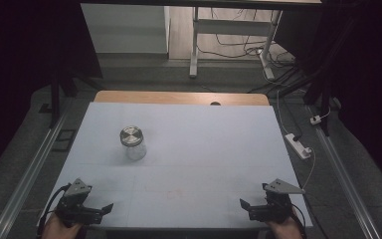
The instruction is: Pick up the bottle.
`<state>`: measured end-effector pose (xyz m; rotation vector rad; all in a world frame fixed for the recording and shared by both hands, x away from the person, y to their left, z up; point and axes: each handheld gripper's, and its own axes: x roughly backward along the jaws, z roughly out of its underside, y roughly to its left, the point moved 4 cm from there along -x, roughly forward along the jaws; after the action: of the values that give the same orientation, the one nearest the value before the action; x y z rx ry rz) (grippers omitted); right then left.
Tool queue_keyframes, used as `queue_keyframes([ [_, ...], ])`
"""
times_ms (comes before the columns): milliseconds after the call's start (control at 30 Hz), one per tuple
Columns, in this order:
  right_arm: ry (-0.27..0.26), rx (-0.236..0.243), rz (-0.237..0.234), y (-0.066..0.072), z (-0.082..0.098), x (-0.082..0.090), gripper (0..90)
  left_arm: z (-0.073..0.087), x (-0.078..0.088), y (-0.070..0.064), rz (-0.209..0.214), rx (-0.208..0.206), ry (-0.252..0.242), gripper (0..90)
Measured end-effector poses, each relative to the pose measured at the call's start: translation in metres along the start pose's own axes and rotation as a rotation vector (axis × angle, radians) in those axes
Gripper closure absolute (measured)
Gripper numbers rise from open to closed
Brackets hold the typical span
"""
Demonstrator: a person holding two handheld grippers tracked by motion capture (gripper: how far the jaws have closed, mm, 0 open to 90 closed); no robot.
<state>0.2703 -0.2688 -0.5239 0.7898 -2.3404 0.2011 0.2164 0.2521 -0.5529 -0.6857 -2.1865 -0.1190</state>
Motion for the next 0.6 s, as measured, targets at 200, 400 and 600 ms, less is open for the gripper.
queue_keyframes([
  [200, -0.006, -0.023, -0.005, -0.0024, 0.0001, 0.0007, 0.0, 0.0, 0.0007, 0.0005, 0.024, -0.003, -0.006, 0.0],
  [400, 0.002, -0.015, -0.006, -0.001, -0.0001, -0.0001, 0.0, 0.0004, 0.0013, 0.0025, 0.034, 0.013, -0.008, 0.0],
  [600, 0.012, 0.009, 0.003, 0.001, -0.0001, -0.0011, 0.0, 0.0005, 0.0002, 0.0027, 0.019, 0.025, 0.004, 0.0],
])
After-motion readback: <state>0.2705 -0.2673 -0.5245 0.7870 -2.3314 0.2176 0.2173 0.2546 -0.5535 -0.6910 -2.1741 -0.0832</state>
